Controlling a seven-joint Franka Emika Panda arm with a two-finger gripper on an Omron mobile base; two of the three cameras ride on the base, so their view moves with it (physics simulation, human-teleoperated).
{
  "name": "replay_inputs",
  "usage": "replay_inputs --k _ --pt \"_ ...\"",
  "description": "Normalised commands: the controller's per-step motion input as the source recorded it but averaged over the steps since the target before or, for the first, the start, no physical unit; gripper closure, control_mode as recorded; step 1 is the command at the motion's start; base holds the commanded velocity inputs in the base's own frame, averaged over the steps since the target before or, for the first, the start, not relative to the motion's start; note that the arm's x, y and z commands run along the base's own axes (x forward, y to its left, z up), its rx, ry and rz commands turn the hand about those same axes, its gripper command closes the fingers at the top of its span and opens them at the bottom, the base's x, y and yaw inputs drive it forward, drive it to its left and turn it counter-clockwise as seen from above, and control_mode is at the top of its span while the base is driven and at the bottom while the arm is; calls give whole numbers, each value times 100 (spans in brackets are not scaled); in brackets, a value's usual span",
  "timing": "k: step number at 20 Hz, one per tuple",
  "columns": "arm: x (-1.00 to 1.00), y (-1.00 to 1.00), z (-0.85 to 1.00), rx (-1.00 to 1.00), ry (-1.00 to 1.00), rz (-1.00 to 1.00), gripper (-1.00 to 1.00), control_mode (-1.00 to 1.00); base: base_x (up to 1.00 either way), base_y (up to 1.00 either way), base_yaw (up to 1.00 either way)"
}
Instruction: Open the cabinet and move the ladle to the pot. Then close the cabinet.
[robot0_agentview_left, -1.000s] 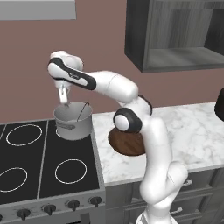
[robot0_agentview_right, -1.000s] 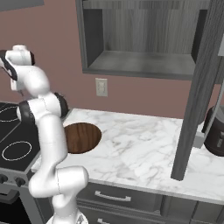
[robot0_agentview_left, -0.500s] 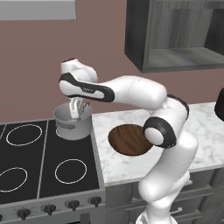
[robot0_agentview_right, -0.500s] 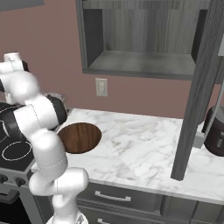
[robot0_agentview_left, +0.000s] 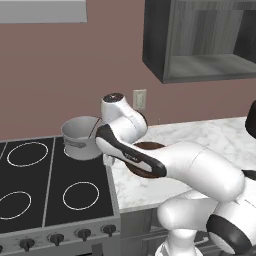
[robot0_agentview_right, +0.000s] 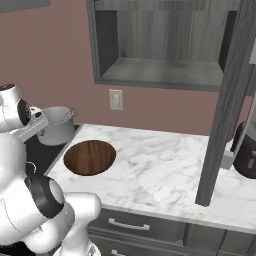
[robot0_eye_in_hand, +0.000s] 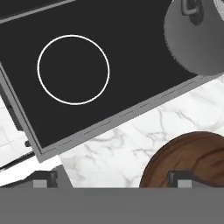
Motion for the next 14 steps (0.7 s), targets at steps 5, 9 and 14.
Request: replay_inputs --k 5,9,14 --pt "-61 -88 0 16 -6 -6 -100 -100 0 0 0" --pt "-48 -96 0 18 -9 0 -100 -100 0 0 0" --pt "-70 -100 0 18 -14 0 -100 -100 0 0 0"
